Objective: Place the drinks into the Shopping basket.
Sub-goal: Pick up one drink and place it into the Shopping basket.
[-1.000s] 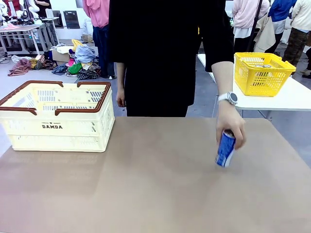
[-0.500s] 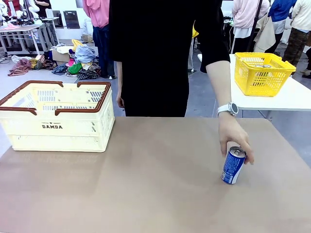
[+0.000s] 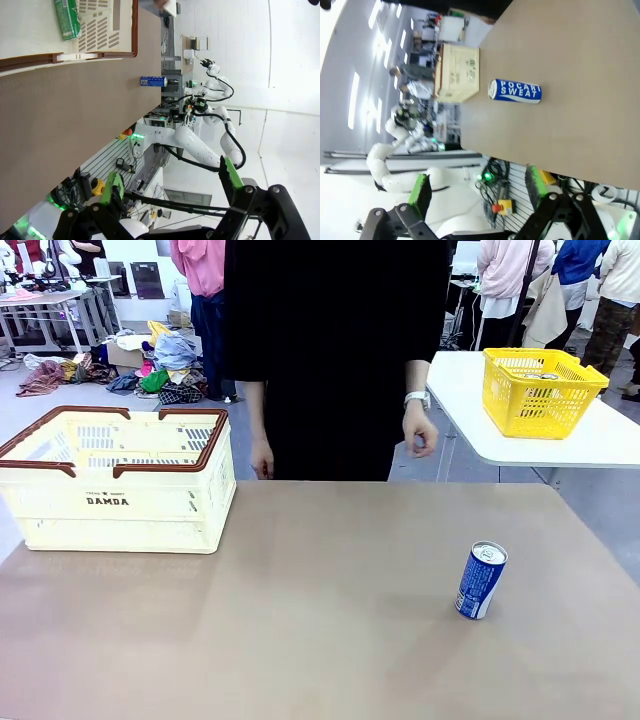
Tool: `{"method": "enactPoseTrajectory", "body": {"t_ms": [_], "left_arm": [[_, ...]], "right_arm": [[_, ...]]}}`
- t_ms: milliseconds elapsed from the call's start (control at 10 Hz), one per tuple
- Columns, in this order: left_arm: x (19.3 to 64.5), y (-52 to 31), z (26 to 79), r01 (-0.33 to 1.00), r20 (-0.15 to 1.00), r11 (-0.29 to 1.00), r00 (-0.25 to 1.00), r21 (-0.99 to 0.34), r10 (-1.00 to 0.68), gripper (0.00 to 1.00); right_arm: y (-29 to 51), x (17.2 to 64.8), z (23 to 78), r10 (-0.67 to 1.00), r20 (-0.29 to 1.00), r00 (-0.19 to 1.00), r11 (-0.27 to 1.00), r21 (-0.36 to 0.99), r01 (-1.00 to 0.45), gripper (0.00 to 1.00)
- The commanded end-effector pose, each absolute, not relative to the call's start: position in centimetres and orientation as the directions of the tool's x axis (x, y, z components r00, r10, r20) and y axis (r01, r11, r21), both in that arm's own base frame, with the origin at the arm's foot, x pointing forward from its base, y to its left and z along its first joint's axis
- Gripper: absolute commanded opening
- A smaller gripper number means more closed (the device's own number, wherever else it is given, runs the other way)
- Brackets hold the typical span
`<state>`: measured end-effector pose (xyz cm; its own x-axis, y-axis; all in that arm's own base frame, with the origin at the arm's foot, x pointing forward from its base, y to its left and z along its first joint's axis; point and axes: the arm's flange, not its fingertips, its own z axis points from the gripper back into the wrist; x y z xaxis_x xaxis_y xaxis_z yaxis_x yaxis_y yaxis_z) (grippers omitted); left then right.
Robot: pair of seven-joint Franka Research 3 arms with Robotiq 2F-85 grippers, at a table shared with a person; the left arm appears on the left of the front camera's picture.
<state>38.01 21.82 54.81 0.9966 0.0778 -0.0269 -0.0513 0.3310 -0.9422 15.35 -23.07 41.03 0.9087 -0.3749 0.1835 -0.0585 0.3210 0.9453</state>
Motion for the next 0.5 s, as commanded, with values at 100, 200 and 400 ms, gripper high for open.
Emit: {"method": "enactPoseTrajectory", "body": {"t_ms": [100,200,400], "left_arm": [[37.8,21.7,55.1,-0.066,-0.041,0.326,0.996,-0.943,0.084,1.00],[37.8,21.7,55.1,-0.066,-0.041,0.326,0.996,-0.943,0.084,1.00],[37.8,21.7,55.1,-0.066,-0.041,0.326,0.996,-0.943,0.084,1.00]], "right_arm": [[-14.1,21.3,47.9,-0.020,0.225,0.974,0.585,0.793,-0.171,1.00],[-9.9,23.6,49.6,0.124,0.186,0.975,0.676,0.703,-0.220,1.00],[-1.0,27.2,51.2,0.333,0.061,0.941,0.811,0.491,-0.319,1.00]]}}
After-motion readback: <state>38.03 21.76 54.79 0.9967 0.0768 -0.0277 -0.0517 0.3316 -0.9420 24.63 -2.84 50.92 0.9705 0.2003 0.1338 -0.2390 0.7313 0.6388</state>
